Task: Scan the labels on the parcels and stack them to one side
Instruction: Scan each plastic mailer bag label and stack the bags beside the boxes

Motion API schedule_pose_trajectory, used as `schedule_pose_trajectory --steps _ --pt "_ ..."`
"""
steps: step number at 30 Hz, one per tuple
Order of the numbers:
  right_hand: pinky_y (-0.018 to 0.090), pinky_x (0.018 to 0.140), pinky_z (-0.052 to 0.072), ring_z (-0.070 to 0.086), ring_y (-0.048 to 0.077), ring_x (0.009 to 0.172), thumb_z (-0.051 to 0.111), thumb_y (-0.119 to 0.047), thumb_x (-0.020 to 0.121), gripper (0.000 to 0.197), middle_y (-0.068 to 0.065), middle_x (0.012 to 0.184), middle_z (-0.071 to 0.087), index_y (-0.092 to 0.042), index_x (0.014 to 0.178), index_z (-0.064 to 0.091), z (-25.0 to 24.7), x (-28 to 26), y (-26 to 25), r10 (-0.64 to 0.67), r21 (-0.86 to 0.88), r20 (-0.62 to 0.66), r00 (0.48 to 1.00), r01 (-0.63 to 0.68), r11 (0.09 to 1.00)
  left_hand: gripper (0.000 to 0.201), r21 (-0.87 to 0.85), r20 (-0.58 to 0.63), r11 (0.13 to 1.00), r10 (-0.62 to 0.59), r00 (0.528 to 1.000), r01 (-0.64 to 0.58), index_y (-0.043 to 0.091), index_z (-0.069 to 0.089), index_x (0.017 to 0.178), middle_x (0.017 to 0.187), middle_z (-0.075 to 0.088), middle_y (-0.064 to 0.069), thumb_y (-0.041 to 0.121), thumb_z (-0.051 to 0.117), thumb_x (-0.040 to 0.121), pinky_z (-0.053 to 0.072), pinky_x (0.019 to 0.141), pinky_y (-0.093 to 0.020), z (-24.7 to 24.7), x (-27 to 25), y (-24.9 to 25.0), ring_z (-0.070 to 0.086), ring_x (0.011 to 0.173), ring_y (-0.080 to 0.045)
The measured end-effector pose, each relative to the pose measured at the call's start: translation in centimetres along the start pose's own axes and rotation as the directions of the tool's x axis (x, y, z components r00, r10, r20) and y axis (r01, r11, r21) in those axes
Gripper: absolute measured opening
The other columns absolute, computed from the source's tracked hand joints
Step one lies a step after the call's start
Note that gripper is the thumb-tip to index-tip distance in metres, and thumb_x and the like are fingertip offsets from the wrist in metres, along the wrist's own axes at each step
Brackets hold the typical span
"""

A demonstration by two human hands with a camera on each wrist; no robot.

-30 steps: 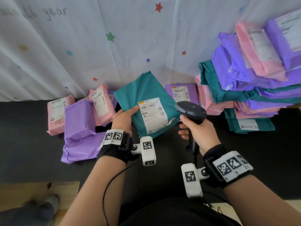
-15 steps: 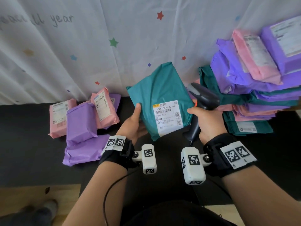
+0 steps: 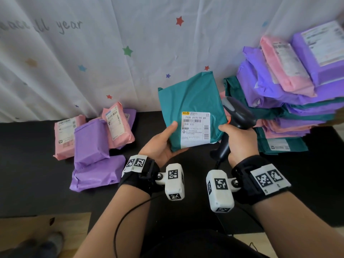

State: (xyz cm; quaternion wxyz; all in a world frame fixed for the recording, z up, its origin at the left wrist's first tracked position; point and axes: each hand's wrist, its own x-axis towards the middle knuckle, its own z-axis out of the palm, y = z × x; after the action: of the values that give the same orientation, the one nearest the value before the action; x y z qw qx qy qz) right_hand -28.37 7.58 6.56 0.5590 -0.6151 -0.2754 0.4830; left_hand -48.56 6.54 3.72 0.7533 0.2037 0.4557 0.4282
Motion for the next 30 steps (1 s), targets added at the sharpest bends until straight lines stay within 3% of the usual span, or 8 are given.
schedule_pose_trajectory --steps 3,6,8,11,14,17,24,30 --pt "0.04 0.076 0.06 0.073 0.021 0.082 0.072 0.003 0.076 0.016 0.003 0.08 0.074 -0.013 0.081 0.07 0.0 -0.1 0.0 -0.009 0.004 -0.003 1.0 0.009 1.0 0.038 0.04 -0.042 0.995 0.091 0.995 -0.089 0.004 0.057 0.124 0.116 0.069 -0.01 0.009 0.064 0.087 0.058 0.074 -0.033 0.1 0.2 0.2 0.068 0.104 -0.025" --pt "0.028 0.062 0.06 0.075 0.013 0.078 0.074 -0.001 0.082 0.019 -0.003 0.08 0.076 -0.017 0.091 0.069 0.0 -0.3 0.1 -0.025 0.038 0.073 0.997 0.023 0.999 0.032 0.097 -0.121 0.983 0.166 0.979 -0.154 0.006 0.059 0.118 0.113 0.07 -0.011 0.003 0.063 0.087 0.059 0.075 -0.035 -0.3 0.9 0.5 0.069 0.101 -0.025" --pt "0.024 0.061 0.059 0.072 0.006 0.073 0.076 -0.008 0.083 0.019 -0.007 0.081 0.074 -0.024 0.09 0.067 0.0 -0.7 0.3 -0.062 -0.015 0.1 0.993 0.063 0.998 0.032 0.139 -0.22 0.973 0.213 0.952 -0.185 0.006 0.06 0.117 0.113 0.07 -0.013 0.001 0.064 0.086 0.057 0.084 -0.04 -0.7 1.4 0.6 0.069 0.1 -0.026" --pt "0.024 0.058 0.058 0.068 0.005 0.068 0.076 -0.015 0.084 0.015 -0.006 0.08 0.071 -0.026 0.089 0.067 0.0 -1.5 0.8 -0.071 -0.121 0.141 0.988 0.088 0.989 0.036 0.223 -0.363 0.953 0.275 0.89 -0.203 0.006 0.06 0.118 0.111 0.07 -0.012 0.002 0.068 0.082 0.052 0.094 -0.047 -1.2 2.1 0.8 0.067 0.102 -0.029" --pt "0.022 0.049 0.054 0.063 0.005 0.053 0.076 -0.018 0.084 0.009 -0.005 0.063 0.07 -0.022 0.089 0.069 0.2 -2.4 1.1 -0.031 -0.216 0.241 0.97 0.085 0.973 0.032 0.346 -0.424 0.913 0.359 0.832 -0.218 0.011 0.063 0.11 0.111 0.07 -0.008 0.006 0.072 0.08 0.053 0.092 -0.043 -1.3 2.3 0.8 0.068 0.099 -0.024" --pt "0.023 0.046 0.051 0.061 0.007 0.049 0.077 -0.021 0.083 0.01 -0.006 0.056 0.068 -0.024 0.088 0.069 0.2 -2.8 1.2 0.003 -0.28 0.303 0.953 0.086 0.956 0.029 0.384 -0.457 0.891 0.412 0.789 -0.243 0.013 0.063 0.104 0.107 0.07 -0.008 0.006 0.074 0.078 0.055 0.089 -0.044 -1.2 2.2 0.7 0.068 0.096 -0.025" --pt "0.03 0.052 0.053 0.063 0.015 0.052 0.079 -0.028 0.08 0.014 0.005 0.063 0.071 -0.026 0.091 0.07 0.2 -2.6 1.6 0.049 -0.354 0.345 0.938 0.082 0.932 0.032 0.413 -0.474 0.876 0.439 0.763 -0.248 0.015 0.062 0.109 0.108 0.07 -0.004 0.011 0.074 0.08 0.056 0.088 -0.04 -1.0 2.2 0.9 0.068 0.096 -0.021" --pt "0.03 0.055 0.055 0.065 0.015 0.053 0.079 -0.031 0.08 0.016 0.003 0.064 0.072 -0.029 0.092 0.068 -0.1 -2.2 1.6 0.075 -0.373 0.35 0.934 0.065 0.925 0.034 0.427 -0.486 0.872 0.445 0.752 -0.24 0.016 0.062 0.112 0.108 0.07 -0.002 0.014 0.074 0.079 0.056 0.082 -0.033 -1.2 2.5 0.9 0.068 0.095 -0.019"
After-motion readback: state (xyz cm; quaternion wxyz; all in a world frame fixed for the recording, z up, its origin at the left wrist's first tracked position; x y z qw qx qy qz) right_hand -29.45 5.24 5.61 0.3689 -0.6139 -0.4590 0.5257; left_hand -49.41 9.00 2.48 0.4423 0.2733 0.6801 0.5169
